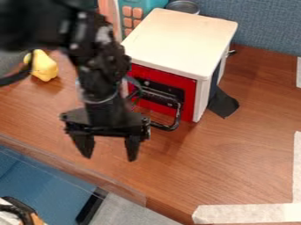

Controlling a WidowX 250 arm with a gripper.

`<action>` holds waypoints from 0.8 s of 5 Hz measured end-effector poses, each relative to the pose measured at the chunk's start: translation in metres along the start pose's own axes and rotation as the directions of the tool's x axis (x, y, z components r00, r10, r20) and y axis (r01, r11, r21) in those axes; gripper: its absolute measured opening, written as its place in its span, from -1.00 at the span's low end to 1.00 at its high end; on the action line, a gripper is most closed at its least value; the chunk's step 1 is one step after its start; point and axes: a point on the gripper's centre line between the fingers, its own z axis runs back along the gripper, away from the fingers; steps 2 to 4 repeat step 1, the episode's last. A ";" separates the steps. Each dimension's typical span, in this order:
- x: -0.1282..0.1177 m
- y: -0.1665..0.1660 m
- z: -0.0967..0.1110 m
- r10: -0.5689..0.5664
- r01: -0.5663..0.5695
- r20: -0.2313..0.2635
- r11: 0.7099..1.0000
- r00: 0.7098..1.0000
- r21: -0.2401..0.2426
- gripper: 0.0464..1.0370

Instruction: Close the drawer

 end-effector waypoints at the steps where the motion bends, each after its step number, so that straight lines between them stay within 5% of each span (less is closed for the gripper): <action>1: -0.022 -0.006 0.019 -0.073 0.074 0.037 0.997 0.997 -0.021 0.92; 4: -0.022 -0.006 0.019 -0.073 0.074 0.037 0.997 0.997 -0.021 0.92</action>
